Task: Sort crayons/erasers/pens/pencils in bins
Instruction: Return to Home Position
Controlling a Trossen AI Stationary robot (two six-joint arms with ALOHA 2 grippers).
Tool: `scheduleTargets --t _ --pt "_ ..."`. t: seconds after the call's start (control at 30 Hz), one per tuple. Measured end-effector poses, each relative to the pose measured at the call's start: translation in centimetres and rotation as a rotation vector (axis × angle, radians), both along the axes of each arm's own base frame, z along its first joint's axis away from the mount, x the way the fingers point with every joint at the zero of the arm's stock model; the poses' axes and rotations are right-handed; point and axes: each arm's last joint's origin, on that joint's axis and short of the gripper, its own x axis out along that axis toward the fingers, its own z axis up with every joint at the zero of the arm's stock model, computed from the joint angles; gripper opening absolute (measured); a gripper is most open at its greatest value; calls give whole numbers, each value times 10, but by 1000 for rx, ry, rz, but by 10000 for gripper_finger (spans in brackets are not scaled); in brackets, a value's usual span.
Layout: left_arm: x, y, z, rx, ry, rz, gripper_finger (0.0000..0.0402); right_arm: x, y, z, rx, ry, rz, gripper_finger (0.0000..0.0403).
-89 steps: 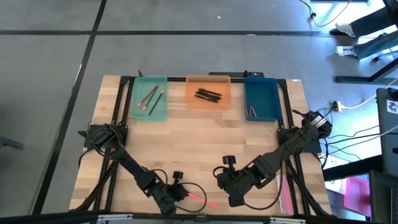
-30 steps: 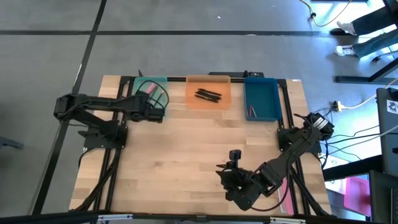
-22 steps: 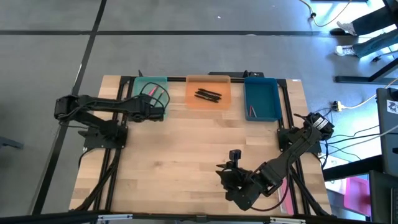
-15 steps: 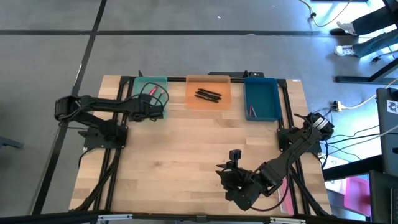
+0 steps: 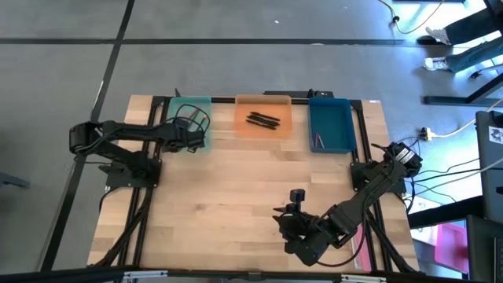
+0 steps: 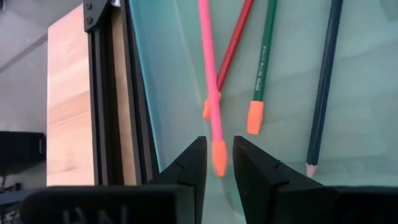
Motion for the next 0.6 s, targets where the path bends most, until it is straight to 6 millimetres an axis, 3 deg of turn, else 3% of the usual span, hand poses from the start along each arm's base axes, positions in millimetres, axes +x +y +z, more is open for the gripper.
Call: scheduleTargets --t 0.2,0.3,0.37,0.47,0.6 --pt "6 0 5 -78 31 -119 50 -2 -3 1 -28 -19 -42 104" --pt "12 0 15 -108 27 -208 10 -9 -17 9 -26 -21 -115 75" --pt "17 -1 25 -117 5 -271 6 -14 -29 18 10 -35 -184 47" --pt "24 -8 43 -127 -75 -398 1 -23 -46 29 38 -25 -247 10" --pt "31 -29 66 -97 -274 -624 0 -38 -64 36 113 -4 -259 9"
